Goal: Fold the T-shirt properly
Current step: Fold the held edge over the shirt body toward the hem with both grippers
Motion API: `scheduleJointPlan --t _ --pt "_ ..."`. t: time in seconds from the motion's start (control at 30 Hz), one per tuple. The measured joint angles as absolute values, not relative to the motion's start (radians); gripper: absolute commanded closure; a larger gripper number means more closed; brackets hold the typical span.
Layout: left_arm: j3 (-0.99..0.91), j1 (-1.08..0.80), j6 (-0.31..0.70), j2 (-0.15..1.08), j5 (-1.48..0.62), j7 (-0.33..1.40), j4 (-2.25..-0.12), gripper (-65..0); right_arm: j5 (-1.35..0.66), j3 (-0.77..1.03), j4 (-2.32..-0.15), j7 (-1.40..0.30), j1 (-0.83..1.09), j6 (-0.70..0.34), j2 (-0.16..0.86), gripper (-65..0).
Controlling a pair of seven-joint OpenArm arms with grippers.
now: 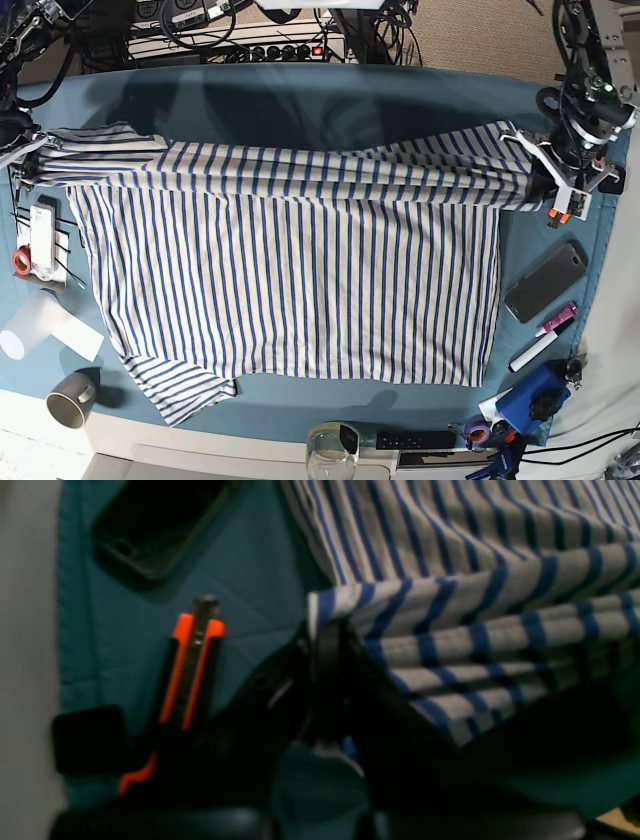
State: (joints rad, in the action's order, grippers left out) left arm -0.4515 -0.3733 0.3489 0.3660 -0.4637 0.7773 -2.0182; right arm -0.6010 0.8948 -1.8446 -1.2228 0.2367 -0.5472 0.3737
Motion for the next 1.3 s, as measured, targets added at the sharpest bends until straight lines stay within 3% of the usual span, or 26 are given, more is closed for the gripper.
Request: scheduleJointPlan --t 0.47,0.7,0.9,1.0,1.3 --pt "-0.449 -0.307 0.349 0.383 -0.543 0.765 -2.017 0.0 -0.531 0.804 -1.791 -1.171 0.229 -0.52 0.365 0.0" --pt "-0.326 -0.241 0.346 0.385 -0.463 0.76 -1.932 0.0 -0.521 0.804 -1.791 -1.17 0.199 -0.52 0.366 0.0" --pt "-0.27 -0.174 0.259 0.383 -0.412 0.764 -1.858 0.0 -0.502 0.804 -1.791 -1.16 0.194 -0.521 0.365 0.0" --pt "-0.27 -0.154 0.267 0.384 -0.414 0.761 -1.858 0.0 -0.503 0.804 -1.789 -1.15 0.171 -0.521 0.365 0.0" --pt "-0.27 -0.155 0.281 0.385 -0.411 0.76 -1.858 0.0 -0.475 0.676 -1.581 -1.148 0.018 -0.519 0.384 0.0"
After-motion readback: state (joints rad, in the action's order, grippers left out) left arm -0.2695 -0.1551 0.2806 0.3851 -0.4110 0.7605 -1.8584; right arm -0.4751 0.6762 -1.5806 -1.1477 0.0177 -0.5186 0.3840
